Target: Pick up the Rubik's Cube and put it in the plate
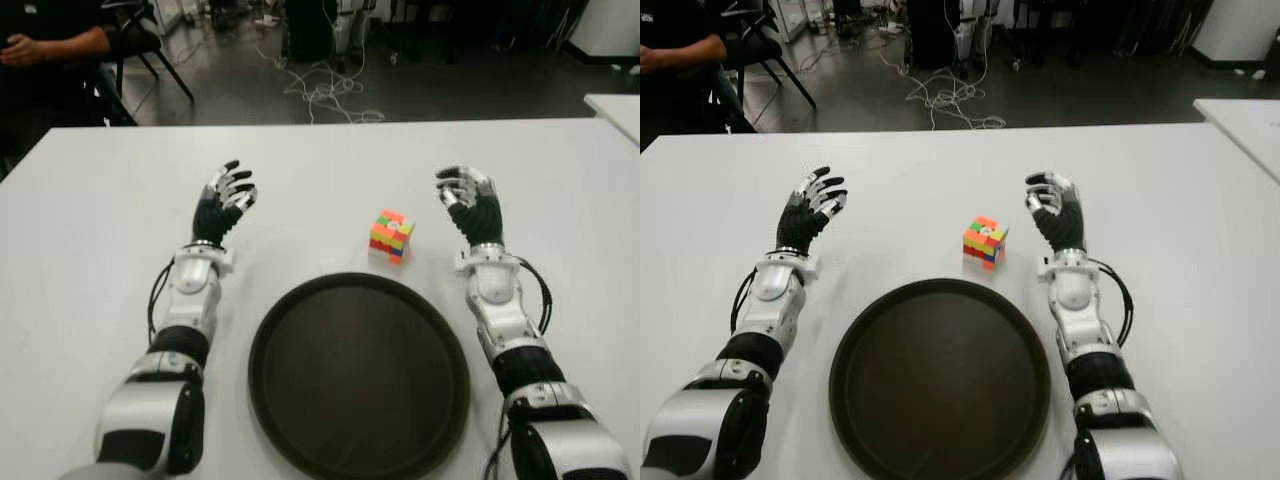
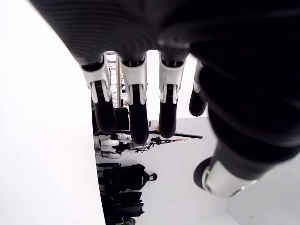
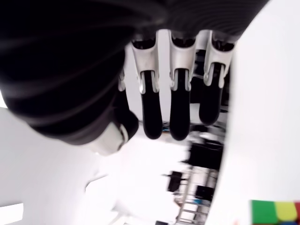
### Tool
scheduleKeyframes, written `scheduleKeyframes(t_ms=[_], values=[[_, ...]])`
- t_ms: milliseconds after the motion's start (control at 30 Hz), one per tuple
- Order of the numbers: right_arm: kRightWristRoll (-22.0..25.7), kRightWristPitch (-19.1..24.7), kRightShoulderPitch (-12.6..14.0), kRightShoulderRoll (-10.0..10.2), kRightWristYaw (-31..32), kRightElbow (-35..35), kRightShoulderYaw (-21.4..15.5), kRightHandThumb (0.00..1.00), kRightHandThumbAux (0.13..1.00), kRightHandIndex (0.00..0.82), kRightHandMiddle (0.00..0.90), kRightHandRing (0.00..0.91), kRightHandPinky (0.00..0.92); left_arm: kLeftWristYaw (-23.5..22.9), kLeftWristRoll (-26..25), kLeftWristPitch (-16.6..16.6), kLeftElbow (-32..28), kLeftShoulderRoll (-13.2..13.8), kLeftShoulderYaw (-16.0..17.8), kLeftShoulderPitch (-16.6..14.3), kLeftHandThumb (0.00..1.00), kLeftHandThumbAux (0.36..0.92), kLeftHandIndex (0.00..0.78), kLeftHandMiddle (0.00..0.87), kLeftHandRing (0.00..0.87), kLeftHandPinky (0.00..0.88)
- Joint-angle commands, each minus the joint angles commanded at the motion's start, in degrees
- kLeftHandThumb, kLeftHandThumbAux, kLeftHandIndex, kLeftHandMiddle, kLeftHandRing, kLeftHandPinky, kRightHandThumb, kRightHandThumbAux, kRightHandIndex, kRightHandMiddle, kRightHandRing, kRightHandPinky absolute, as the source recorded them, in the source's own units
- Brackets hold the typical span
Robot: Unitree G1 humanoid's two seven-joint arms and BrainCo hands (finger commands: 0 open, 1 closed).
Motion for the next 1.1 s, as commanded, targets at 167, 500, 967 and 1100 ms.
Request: scheduleKeyframes(t_ms=[167, 500, 967, 1100], values=[[-5.4, -5.9, -2.1, -2.2, -3.0, 3.1, 3.1, 0.148, 0.822, 0.225, 0.242, 0.243, 0.245, -0.4, 0.0, 0.0, 0.3, 0.1, 0.0, -0.2, 0.291, 0.732, 0.154, 0.235, 0.24, 0.256], [-20.3, -7.7, -6.3, -7.2, -12.0, 5.2, 11.7, 0.003, 0.731, 0.024, 0.028, 0.019, 0.01, 0.3, 0.8, 0.4, 0.7, 0.5, -0.3, -0.4, 0.303, 0.726, 0.166, 0.246, 0.243, 0.239], [-23.2, -4.2, -9.0, -8.3, -10.0, 5.1, 16.7, 0.0, 0.632, 0.0, 0.0, 0.0, 0.0, 0.0, 0.6, -0.4, 1.8, 0.8, 0.0, -0.5, 0.317, 0.735, 0.167, 0.255, 0.252, 0.252], [-23.5, -3.0, -9.2, -8.7, -8.7, 4.8, 17.8, 0.0, 0.612, 0.0, 0.0, 0.0, 0.0, -0.2, 0.4, -0.4, 2.2, 0.9, 0.1, -0.7, 0.31, 0.726, 0.163, 0.254, 0.254, 0.253]])
